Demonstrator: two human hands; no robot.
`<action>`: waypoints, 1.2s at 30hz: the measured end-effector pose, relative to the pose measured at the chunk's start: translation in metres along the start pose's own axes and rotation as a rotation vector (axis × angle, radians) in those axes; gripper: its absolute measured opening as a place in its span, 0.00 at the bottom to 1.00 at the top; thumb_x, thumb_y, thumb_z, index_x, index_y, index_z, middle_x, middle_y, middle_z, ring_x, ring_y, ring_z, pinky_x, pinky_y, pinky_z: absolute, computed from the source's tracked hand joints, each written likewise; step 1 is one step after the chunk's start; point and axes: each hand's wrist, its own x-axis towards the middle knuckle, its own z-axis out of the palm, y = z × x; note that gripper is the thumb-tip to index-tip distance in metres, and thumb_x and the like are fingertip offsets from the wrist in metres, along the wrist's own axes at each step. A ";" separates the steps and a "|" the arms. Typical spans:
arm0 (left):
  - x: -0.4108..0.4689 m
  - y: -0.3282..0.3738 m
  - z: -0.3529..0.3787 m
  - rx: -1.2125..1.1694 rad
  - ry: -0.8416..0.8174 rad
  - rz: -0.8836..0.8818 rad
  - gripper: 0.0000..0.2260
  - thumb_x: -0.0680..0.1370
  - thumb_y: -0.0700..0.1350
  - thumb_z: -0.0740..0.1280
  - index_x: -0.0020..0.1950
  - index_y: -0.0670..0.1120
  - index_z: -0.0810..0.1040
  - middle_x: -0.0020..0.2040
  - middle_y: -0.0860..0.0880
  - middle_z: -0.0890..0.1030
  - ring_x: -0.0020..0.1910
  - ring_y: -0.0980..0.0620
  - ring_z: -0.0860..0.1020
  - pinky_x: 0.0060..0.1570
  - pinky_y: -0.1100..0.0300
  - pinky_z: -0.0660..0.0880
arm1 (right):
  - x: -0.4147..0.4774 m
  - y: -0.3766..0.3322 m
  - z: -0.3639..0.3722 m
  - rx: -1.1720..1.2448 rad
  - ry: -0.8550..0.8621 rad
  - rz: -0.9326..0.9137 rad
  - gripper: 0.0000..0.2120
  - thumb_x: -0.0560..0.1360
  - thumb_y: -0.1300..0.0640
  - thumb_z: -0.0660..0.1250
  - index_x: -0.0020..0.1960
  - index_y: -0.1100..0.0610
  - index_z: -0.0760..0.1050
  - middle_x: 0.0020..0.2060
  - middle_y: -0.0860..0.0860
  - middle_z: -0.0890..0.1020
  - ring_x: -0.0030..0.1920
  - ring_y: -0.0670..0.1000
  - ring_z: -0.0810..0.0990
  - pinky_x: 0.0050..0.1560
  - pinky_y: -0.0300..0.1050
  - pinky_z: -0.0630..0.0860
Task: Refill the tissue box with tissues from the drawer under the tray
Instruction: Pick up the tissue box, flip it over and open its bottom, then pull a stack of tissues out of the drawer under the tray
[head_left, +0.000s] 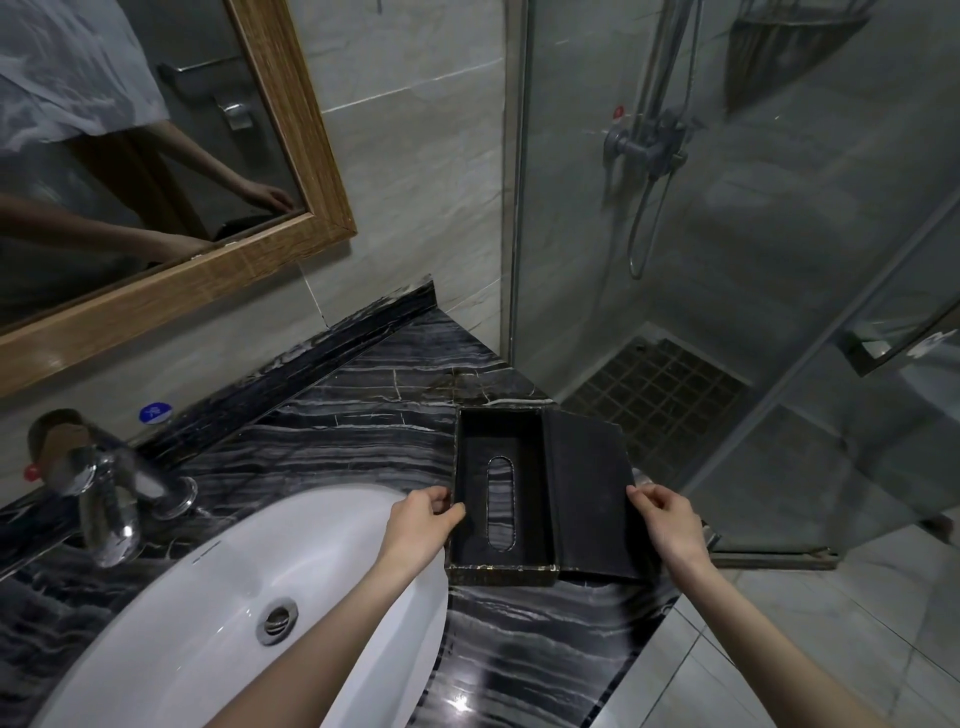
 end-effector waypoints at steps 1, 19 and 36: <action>0.001 -0.001 -0.001 0.000 0.004 0.003 0.19 0.76 0.47 0.67 0.64 0.41 0.77 0.58 0.42 0.82 0.59 0.47 0.79 0.61 0.50 0.76 | -0.001 -0.001 0.000 -0.022 -0.002 -0.007 0.10 0.77 0.51 0.65 0.48 0.55 0.81 0.48 0.54 0.85 0.55 0.55 0.81 0.54 0.48 0.72; -0.009 0.003 -0.010 0.020 -0.043 0.081 0.14 0.75 0.41 0.67 0.60 0.45 0.80 0.50 0.47 0.83 0.49 0.52 0.80 0.49 0.58 0.80 | -0.014 -0.004 0.013 -0.238 -0.075 -0.056 0.15 0.77 0.59 0.64 0.63 0.58 0.77 0.60 0.55 0.82 0.63 0.55 0.77 0.60 0.43 0.69; -0.036 -0.012 -0.059 -0.147 0.022 0.003 0.10 0.77 0.37 0.62 0.53 0.41 0.80 0.46 0.45 0.83 0.43 0.50 0.80 0.38 0.62 0.77 | -0.054 -0.074 0.043 -0.188 0.007 -0.574 0.10 0.78 0.61 0.62 0.55 0.55 0.80 0.44 0.49 0.77 0.39 0.39 0.74 0.40 0.30 0.65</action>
